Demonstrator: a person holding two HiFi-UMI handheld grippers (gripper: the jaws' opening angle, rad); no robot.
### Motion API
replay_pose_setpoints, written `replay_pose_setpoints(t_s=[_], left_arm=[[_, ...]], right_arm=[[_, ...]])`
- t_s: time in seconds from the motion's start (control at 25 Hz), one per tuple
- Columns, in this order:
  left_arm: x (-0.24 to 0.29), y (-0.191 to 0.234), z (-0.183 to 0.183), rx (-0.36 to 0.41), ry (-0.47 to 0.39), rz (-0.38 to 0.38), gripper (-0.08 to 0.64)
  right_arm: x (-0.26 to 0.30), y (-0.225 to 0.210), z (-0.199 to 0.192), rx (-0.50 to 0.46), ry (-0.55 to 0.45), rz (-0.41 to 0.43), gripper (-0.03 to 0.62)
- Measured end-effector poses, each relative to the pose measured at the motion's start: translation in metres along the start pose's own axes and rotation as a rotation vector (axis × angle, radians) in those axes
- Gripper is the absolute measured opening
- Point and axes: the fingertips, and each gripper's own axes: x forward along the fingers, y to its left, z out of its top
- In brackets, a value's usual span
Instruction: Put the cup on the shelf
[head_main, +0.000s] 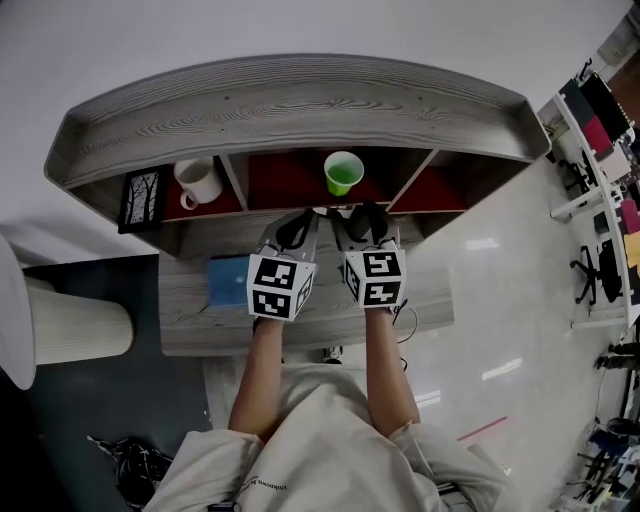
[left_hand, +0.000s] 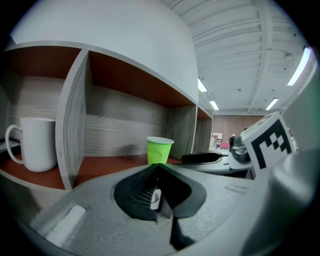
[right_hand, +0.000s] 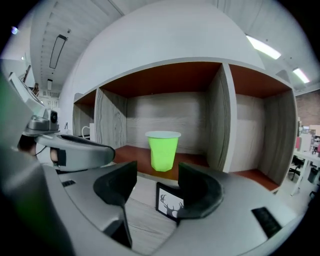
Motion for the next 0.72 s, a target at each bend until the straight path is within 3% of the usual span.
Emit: replay_pose_setpoints(t_s=[0.36, 0.72], left_arm=[[-0.001, -0.018, -0.019, -0.043, 0.033, 0.027, 0.011], [-0.019, -0.025, -0.018, -0.017, 0.035, 0.072, 0.011]], right_arm=[[-0.032, -0.012, -0.019, 0.013, 0.029, 0.018, 0.232], [-0.049, -0.017, -0.017, 0.044, -0.026, 0.026, 0.157]])
